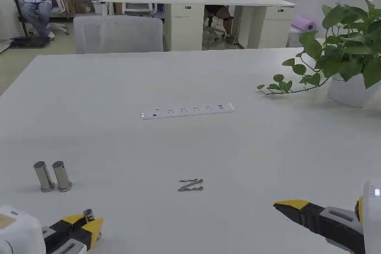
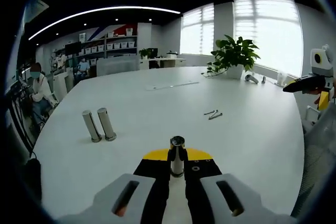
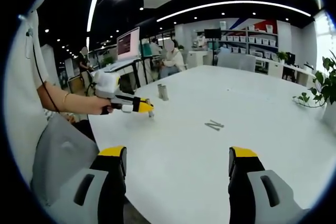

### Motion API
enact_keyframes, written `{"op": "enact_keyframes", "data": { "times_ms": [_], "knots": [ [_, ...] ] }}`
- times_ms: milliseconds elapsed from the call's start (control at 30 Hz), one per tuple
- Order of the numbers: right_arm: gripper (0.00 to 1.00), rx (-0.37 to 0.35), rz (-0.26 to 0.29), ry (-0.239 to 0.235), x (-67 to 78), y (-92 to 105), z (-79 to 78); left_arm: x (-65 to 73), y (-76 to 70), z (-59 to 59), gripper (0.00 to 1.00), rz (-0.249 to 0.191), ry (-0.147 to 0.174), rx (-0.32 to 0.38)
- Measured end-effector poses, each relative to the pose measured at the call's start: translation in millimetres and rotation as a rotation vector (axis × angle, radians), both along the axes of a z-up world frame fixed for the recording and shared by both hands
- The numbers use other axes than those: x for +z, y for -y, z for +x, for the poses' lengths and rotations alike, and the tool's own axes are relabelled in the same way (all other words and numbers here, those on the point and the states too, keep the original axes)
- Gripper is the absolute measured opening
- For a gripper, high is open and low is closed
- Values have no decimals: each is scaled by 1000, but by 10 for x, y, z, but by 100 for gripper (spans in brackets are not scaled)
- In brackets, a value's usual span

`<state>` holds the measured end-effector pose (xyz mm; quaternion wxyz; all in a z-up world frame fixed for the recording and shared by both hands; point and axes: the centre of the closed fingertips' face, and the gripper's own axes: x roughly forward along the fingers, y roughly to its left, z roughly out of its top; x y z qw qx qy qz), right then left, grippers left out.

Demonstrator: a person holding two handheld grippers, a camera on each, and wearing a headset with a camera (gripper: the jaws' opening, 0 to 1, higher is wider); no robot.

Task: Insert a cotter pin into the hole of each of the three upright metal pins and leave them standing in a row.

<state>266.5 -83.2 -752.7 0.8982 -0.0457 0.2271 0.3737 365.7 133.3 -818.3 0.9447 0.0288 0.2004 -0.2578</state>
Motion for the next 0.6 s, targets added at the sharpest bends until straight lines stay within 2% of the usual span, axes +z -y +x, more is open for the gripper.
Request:
{"op": "enact_keyframes", "data": {
  "times_ms": [233, 600],
  "knots": [
    [81, 17, -2, -6, -22, -14, -30, -100, 21, -9, 7, -15, -16, 12],
    [81, 20, 1, -17, -65, -4, -18, -139, 97, -4, 7, -4, -4, 4]
  ]
}}
